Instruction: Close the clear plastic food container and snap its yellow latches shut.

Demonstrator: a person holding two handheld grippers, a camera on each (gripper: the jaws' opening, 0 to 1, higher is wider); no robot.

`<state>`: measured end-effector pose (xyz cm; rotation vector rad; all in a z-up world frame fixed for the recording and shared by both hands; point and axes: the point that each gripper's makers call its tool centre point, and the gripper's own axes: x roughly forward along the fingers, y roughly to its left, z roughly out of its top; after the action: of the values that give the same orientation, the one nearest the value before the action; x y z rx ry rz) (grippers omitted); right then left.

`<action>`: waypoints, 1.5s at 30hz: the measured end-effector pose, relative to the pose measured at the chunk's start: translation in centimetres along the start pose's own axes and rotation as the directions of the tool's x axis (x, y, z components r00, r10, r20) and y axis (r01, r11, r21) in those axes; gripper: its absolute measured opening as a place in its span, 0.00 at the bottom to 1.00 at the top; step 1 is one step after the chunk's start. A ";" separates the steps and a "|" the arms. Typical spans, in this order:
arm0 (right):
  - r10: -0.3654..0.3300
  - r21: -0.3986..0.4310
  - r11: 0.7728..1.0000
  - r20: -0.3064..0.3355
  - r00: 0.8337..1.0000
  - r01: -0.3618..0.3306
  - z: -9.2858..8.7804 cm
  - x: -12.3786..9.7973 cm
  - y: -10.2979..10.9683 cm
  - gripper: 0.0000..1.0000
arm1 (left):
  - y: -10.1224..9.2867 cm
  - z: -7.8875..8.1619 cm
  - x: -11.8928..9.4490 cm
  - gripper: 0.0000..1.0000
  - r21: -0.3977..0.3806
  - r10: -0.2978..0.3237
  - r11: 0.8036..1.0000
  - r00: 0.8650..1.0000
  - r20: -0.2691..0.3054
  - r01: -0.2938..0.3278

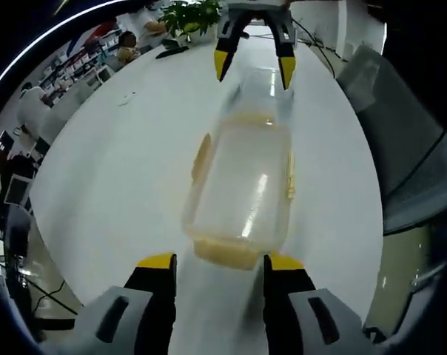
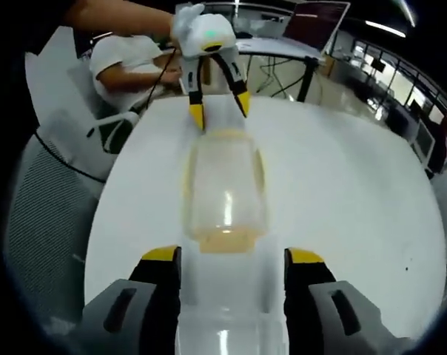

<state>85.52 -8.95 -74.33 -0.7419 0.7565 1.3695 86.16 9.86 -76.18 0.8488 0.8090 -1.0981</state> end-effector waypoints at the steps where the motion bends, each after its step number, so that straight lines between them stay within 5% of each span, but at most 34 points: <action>1: 0.006 0.000 1.000 -0.007 1.000 -0.006 -0.1 0.2 0.1 0.53 | 0.0 0.0 0.1 0.41 0.003 -0.004 1.000 1.000 -0.004 0.004; 20: 0.042 -0.038 0.998 -0.115 0.993 -0.047 -1.1 3.9 0.2 0.51 | 0.4 -1.2 2.3 0.40 0.088 -0.116 0.988 0.990 -0.084 0.123; 30: 0.056 -0.068 0.995 -0.141 0.988 -0.066 -1.5 4.8 -0.1 0.48 | -0.8 -0.7 2.7 0.38 0.103 -0.206 0.972 0.976 -0.072 0.213; 45: 0.053 -0.075 0.995 -0.140 0.989 -0.064 -1.3 4.8 0.1 0.37 | -1.1 -0.2 2.7 0.33 0.100 -0.200 0.974 0.978 -0.062 0.205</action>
<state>85.58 -7.32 -79.06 -0.8905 0.8418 1.4187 85.80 8.71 -78.84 0.9006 0.9019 -1.3129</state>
